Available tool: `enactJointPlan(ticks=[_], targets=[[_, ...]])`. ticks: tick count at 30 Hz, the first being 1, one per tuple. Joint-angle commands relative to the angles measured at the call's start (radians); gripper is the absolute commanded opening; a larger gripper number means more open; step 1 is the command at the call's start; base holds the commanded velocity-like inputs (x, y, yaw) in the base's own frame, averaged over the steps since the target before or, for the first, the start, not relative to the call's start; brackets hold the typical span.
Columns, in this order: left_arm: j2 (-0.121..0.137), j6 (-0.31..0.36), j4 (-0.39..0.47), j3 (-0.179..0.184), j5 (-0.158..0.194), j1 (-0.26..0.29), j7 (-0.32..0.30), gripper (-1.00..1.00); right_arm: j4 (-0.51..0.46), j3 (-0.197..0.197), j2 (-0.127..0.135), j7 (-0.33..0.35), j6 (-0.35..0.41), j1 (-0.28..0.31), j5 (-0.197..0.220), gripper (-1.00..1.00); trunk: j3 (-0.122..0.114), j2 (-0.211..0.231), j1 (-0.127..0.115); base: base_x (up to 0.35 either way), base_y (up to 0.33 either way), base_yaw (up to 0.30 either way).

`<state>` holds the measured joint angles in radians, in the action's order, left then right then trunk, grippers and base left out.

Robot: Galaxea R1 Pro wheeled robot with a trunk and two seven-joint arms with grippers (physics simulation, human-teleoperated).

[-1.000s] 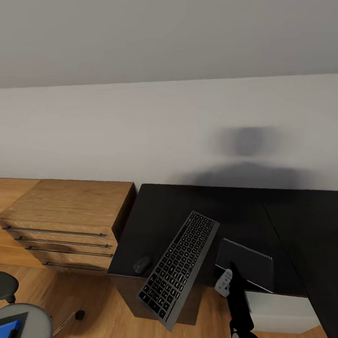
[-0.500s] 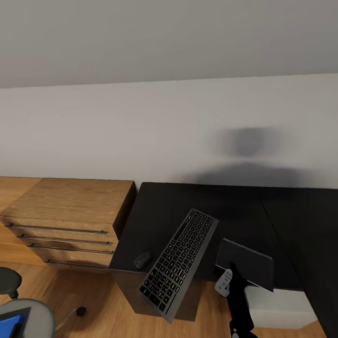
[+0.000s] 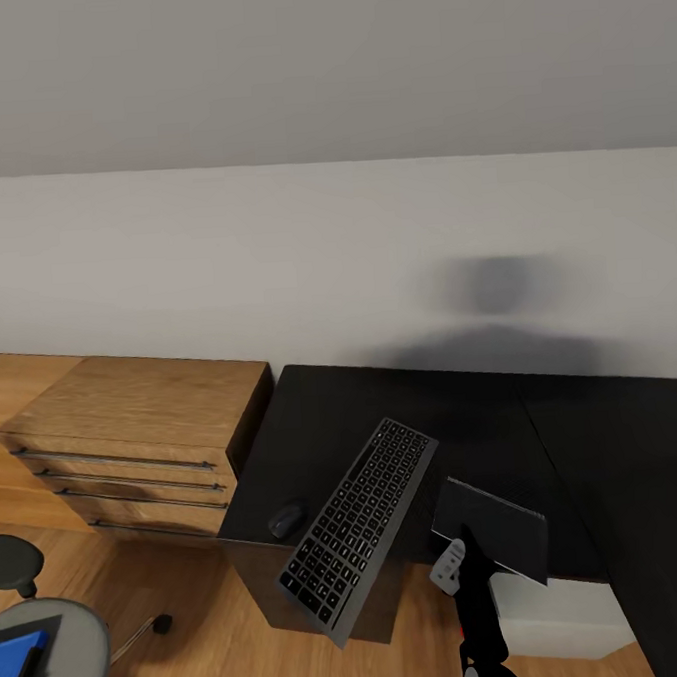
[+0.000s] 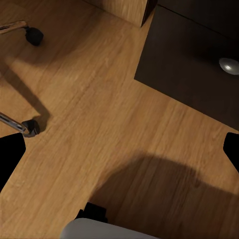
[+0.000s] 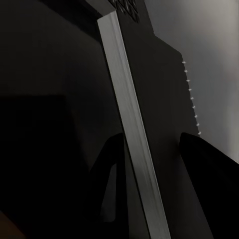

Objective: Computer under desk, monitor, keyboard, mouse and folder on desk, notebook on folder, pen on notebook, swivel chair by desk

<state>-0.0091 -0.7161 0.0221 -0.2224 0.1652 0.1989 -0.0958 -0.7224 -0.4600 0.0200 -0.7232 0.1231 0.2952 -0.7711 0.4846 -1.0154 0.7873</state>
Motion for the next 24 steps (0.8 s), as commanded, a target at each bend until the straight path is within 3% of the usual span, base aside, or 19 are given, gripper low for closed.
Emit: enactJointPlan(ticks=[1, 24], targets=[[0.0, -0.002, -0.001, -0.003, 0.01, 0.0, -0.01, 1.0, 0.0, -0.004, 0.001, -0.004, 0.01, 0.001, -0.005, -1.0, 0.001, -0.001, 0.0, 0.0, 0.0, 0.0], [0.0, -0.002, -0.001, -0.003, 0.01, 0.0, -0.01, 1.0, 0.0, -0.003, 0.001, -0.005, 0.01, 0.001, -0.005, -1.0, 0.001, -0.001, 0.0, 0.0, 0.0, 0.0]])
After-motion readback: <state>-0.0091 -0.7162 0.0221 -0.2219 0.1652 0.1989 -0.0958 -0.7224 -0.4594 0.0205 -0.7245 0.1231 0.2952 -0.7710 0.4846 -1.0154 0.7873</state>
